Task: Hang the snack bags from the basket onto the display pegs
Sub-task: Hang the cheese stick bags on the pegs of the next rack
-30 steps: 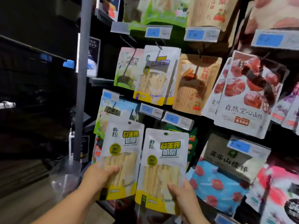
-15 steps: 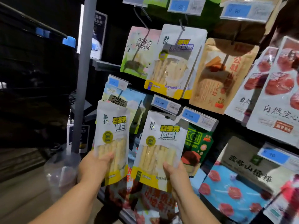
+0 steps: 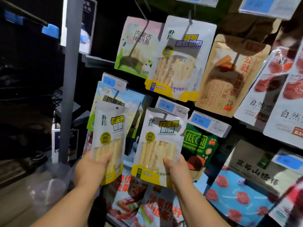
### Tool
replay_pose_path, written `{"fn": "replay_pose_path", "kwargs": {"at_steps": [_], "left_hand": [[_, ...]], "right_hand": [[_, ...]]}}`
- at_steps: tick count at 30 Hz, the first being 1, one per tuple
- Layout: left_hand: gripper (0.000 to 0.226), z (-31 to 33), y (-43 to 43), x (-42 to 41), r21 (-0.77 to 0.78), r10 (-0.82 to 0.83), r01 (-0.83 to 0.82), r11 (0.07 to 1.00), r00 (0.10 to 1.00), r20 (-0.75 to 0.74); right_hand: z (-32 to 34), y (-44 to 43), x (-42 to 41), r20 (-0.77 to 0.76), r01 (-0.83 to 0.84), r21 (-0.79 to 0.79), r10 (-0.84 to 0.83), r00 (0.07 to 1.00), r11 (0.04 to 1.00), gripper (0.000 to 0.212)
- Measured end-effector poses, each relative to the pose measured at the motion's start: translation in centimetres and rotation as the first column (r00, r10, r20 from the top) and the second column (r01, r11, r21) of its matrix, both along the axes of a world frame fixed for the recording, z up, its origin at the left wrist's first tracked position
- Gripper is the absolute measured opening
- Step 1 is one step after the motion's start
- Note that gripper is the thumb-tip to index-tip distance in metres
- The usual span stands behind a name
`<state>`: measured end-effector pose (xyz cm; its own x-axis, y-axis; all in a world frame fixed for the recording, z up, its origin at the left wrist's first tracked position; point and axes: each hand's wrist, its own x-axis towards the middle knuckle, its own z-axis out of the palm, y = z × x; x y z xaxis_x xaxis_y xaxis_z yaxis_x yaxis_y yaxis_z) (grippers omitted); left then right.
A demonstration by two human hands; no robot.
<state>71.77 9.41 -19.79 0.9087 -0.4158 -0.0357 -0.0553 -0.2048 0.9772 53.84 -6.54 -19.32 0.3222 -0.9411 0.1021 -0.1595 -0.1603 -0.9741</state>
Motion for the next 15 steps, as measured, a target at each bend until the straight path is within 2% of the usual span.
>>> {"fn": "replay_pose_path", "kwargs": {"at_steps": [4, 8, 15], "left_hand": [[0.036, -0.7, -0.7, 1.6, -0.045, -0.003, 0.002, 0.999, 1.0, -0.019], [0.035, -1.1, -1.4, 2.4, -0.103, -0.006, 0.0, 0.995, 0.999, -0.053], [0.031, -1.2, -1.6, 2.0, -0.118, -0.025, 0.018, 0.993, 0.998, -0.058]], "right_hand": [[-0.4, 0.0, 0.1, -0.013, 0.021, -0.035, -0.021, 1.0, 0.999, 0.038], [-0.9, 0.1, 0.0, 0.012, 0.032, -0.019, -0.032, 0.999, 0.999, 0.038], [-1.3, -0.3, 1.0, 0.027, 0.066, 0.004, -0.067, 0.997, 0.998, 0.04]]}}
